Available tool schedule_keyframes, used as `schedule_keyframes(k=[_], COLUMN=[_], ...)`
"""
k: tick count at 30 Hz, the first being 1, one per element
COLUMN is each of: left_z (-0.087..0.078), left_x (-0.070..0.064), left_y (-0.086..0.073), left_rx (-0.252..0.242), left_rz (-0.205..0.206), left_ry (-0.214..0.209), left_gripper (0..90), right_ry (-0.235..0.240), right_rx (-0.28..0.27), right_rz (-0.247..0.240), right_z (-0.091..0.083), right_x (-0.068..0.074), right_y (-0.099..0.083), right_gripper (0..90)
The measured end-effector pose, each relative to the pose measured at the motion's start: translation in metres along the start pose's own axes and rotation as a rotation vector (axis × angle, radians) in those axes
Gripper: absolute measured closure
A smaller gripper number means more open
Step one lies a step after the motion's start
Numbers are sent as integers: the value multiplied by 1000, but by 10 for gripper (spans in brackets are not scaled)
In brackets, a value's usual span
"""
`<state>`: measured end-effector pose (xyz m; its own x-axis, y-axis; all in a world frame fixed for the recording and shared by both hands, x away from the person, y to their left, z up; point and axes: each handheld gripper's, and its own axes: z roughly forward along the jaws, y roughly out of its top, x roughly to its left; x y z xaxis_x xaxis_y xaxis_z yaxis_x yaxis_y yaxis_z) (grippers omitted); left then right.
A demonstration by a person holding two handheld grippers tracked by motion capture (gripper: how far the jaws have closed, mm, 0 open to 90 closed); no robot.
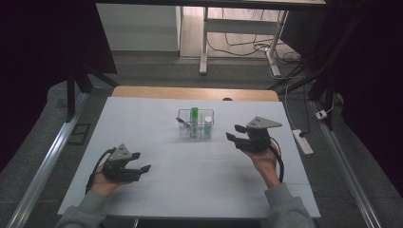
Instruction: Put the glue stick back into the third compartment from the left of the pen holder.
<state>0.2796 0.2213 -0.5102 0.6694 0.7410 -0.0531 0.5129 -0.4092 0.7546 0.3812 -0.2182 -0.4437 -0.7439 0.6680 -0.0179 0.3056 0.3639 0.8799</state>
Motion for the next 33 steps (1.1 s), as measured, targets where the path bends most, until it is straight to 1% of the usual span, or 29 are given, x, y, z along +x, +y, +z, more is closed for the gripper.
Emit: schedule_keyframes(k=[3,11,18,19,26,28,29,31,33], left_z=[0,-1,-2,-3,-7,-8,-8,-8,-9], left_x=[-1,-1,-2,-2,-2,-2,-2,-2,-1], left_y=[0,-1,-3,-3,-4,-5,-6,-6,-6], left_rx=[-2,1,0,1,-5,-8,-8,-10,-12], left_rz=[0,-3,-6,-5,-9,-10,-10,-14,-17], left_ry=[0,4,9,9,18,20,20,18,16], left_gripper=[328,327,327,327,327,327,327,327,327], right_ry=[8,3,-7,-12,-5,-6,3,7,-1], right_rx=[20,56,78,82,103,113,113,119,129], right_rz=[13,36,27,27,39,36,38,41,37], right_z=[-11,-39,-59,-61,-68,-69,-68,-68,-68], right_x=[0,-3,-8,-8,-13,-14,-14,-15,-15], right_y=[-11,-43,-62,-65,-82,-85,-86,-88,-89], right_gripper=[463,437,411,408,384,368,358,342,340])
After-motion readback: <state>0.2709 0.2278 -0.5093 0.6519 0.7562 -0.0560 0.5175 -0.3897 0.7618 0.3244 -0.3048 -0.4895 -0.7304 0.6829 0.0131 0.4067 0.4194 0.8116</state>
